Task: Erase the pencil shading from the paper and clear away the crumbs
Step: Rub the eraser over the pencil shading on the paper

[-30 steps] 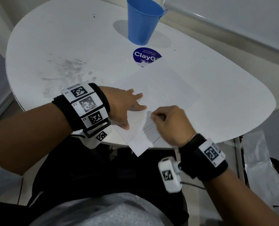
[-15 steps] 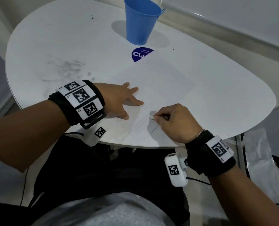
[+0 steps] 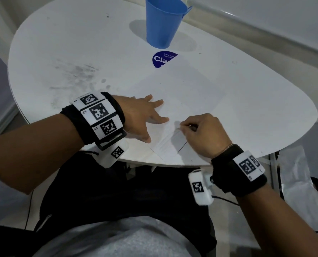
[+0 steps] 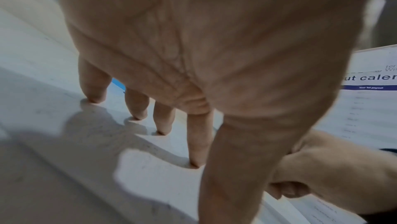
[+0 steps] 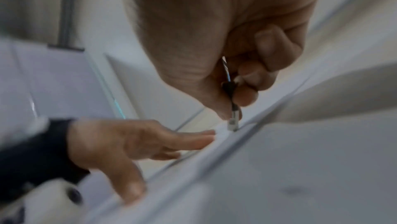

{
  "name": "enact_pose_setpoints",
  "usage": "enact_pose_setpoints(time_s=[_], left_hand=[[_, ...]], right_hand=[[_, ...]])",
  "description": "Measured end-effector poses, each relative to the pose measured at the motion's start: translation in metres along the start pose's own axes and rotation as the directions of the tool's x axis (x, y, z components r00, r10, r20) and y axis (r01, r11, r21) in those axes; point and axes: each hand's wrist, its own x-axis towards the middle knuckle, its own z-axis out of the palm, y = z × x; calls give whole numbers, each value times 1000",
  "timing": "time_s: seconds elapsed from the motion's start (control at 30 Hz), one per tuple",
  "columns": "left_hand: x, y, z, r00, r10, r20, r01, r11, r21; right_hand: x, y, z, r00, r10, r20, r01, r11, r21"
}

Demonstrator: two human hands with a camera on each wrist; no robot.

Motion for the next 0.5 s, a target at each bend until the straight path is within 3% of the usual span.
enact_pose_setpoints(time_s=[0.07, 0.2, 0.37, 0.5], left_hand=[[1, -1, 0, 1000, 2, -2, -2, 1000, 1], [1, -2, 0, 1000, -11, 6, 11, 1000, -14], [1, -2, -1, 1000, -22, 2, 22, 1000, -6], [3, -3, -1, 1000, -26, 6, 26, 1000, -9]], right_hand=[[-4, -2, 2, 1000, -12, -23, 11, 999, -37], [-29, -28, 15, 958, -168, 232, 175, 985, -8], [-10, -12, 7, 998, -66, 21, 66, 997, -31], [-33, -29, 15, 951, -189, 244, 190, 982, 18]])
